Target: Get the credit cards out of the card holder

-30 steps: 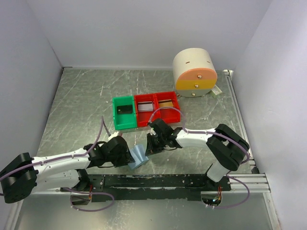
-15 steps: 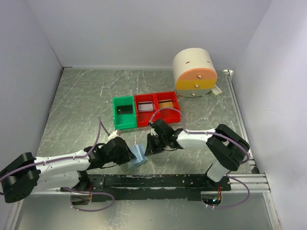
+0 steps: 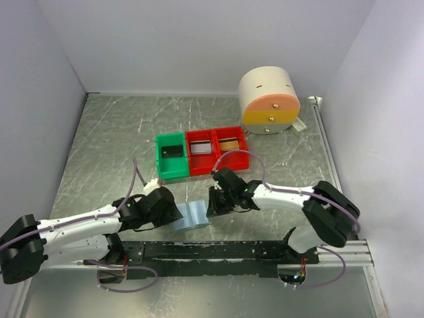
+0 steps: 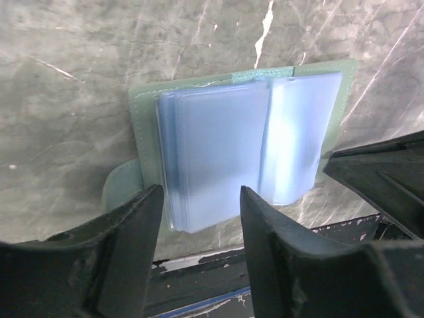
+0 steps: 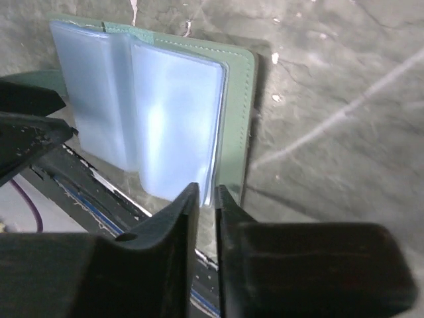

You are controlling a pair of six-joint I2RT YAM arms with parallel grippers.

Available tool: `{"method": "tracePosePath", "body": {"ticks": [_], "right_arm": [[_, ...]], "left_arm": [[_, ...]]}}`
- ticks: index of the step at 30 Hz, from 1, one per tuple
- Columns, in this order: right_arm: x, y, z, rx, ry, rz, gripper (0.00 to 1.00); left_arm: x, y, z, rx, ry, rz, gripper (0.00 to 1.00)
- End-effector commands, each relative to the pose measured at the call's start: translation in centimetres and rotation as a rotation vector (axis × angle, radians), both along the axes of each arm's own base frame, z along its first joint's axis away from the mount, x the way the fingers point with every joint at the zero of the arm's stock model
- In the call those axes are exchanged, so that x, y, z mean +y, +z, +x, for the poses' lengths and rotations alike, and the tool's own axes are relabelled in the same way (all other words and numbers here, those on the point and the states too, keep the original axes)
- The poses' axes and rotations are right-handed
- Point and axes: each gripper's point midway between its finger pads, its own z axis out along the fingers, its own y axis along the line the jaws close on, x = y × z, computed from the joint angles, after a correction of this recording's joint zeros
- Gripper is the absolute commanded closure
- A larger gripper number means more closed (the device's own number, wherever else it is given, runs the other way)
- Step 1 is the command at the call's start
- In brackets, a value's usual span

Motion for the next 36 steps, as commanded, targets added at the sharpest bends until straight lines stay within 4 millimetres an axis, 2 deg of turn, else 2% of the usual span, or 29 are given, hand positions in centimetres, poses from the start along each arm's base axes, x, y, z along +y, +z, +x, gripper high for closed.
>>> {"method": "tracePosePath", "body": {"ticks": [1, 6, 9, 11, 16, 18, 22, 26, 28, 30, 32, 34, 36], "right_arm": [[-2.2, 1.3, 0.4, -0.056, -0.081, -0.058, 0.78], [-2.9, 4.1, 2.7, -0.188, -0.125, -0.075, 0.66], [-2.1, 5.8, 3.9, -0.249, -0.104, -0.060, 0.65], [-1.9, 7.4, 5.6, -0.334, -0.121, -0.063, 0.63], [-3.6, 12.9, 10.1, -0.596, -0.232, -0.103, 0.40], [-5.0, 14.9, 11.7, -0.697, -0.290, -0.142, 0.29], [-10.4, 18.4, 15.2, -0.842, -0.481, -0.257, 0.05], [-17.5, 20.8, 18.9, -0.845, -0.646, -0.200, 0.00], [-20.6, 22.4, 19.9, -0.868, -0.697, -0.180, 0.00], [-21.7, 24.8, 20.0, -0.906, -0.699, -0.181, 0.00], [-21.7, 28.1, 19.8, -0.948, -0.698, -0.164, 0.00], [-21.5, 31.5, 19.6, -0.998, -0.687, -0.122, 0.00], [-20.6, 34.7, 19.3, -1.061, -0.636, -0.071, 0.00]], "left_arm": [[1.6, 1.9, 0.5, -0.057, -0.007, 0.075, 0.36], [1.6, 5.4, 1.5, -0.161, -0.048, 0.057, 0.19], [2.0, 7.2, 2.0, -0.204, -0.050, 0.074, 0.13], [2.2, 8.1, 2.3, -0.229, -0.065, 0.094, 0.08], [2.8, 9.6, 3.6, -0.273, -0.110, 0.176, 0.01], [3.2, 10.3, 4.7, -0.286, -0.113, 0.200, 0.00], [5.2, 11.4, 8.1, -0.278, -0.107, 0.221, 0.00], [8.1, 13.5, 11.0, -0.298, -0.053, 0.242, 0.00], [10.2, 14.9, 12.3, -0.311, 0.008, 0.249, 0.00], [13.1, 16.9, 13.2, -0.340, 0.126, 0.274, 0.00], [15.0, 20.0, 13.5, -0.416, 0.209, 0.296, 0.00], [16.2, 23.3, 13.3, -0.504, 0.259, 0.311, 0.00], [17.1, 25.7, 12.9, -0.552, 0.288, 0.331, 0.00]]}}
